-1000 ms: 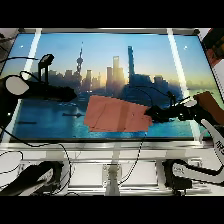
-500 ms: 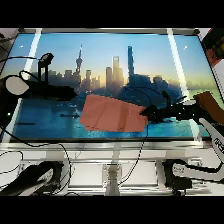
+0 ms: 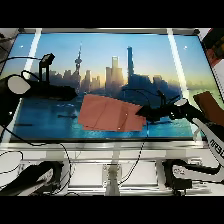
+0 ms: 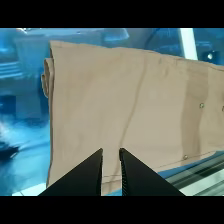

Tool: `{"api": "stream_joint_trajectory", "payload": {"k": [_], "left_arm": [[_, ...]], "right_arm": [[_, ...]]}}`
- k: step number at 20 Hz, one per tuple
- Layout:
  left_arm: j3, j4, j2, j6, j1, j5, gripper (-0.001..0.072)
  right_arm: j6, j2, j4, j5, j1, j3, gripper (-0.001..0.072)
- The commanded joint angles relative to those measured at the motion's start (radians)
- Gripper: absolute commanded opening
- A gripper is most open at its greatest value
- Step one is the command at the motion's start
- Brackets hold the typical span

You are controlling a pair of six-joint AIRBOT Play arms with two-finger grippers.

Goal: Fold the clothes and pants, and hang the long-sleeved shirts on hangers.

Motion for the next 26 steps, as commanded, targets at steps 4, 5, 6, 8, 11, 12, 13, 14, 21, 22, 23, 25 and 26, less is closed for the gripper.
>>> {"api": "stream_joint_trajectory", "payload": {"k": [4, 5, 6, 8, 11, 12, 13, 14, 21, 22, 23, 25, 26], "left_arm": [[0.0, -0.002, -0.025, 0.0, -0.001, 0.0, 0.0127], [0.0, -0.002, -0.025, 0.0, -0.001, 0.0, 0.0127], [0.0, -0.002, -0.025, 0.0, -0.001, 0.0, 0.0127], [0.0, -0.002, -0.025, 0.0, -0.001, 0.0, 0.0128], [0.0, -0.002, -0.025, 0.0, -0.001, 0.0, 0.0127], [0.0, -0.002, -0.025, 0.0, -0.001, 0.0, 0.0127], [0.0, -0.002, -0.024, 0.0, -0.001, 0.0, 0.0127], [0.0, -0.001, -0.024, 0.0, 0.0, 0.0, 0.0127], [0.0, 0.006, -0.021, 0.001, 0.0, 0.0, 0.0127], [0.0, 0.007, -0.021, 0.001, 0.001, 0.0, 0.0127], [0.0, 0.016, -0.021, 0.001, 0.001, 0.0, 0.0128], [0.0, 0.045, -0.021, 0.001, 0.001, 0.0, 0.0127], [0.0, 0.06, -0.021, 0.001, 0.001, 0.0, 0.0127]], "right_arm": [[0.061, -0.033, -0.007, -0.126, 0.136, 0.001, 0.0536], [0.06, -0.033, -0.001, -0.143, 0.155, 0.01, 0.0511], [0.059, -0.033, -0.002, -0.156, 0.172, 0.029, 0.0325], [0.035, -0.032, -0.003, -0.162, 0.189, 0.097, 0.0019], [0.024, -0.014, -0.025, -0.172, 0.174, 0.249, 0.0019], [0.024, -0.005, -0.046, -0.177, 0.157, 0.312, 0.0019], [0.035, 0.006, -0.068, -0.185, 0.135, 0.369, 0.0019], [0.07, 0.017, -0.097, -0.196, 0.104, 0.427, 0.0018], [0.366, 0.1, -0.353, -0.187, -0.254, 0.625, 0.0018], [0.398, 0.118, -0.378, -0.179, -0.319, 0.625, 0.0019], [0.429, 0.138, -0.4, -0.162, -0.394, 0.625, 0.0019], [0.49, 0.176, -0.43, -0.121, -0.55, 0.625, 0.0019], [0.509, 0.196, -0.439, -0.098, -0.627, 0.625, 0.0019]]}}
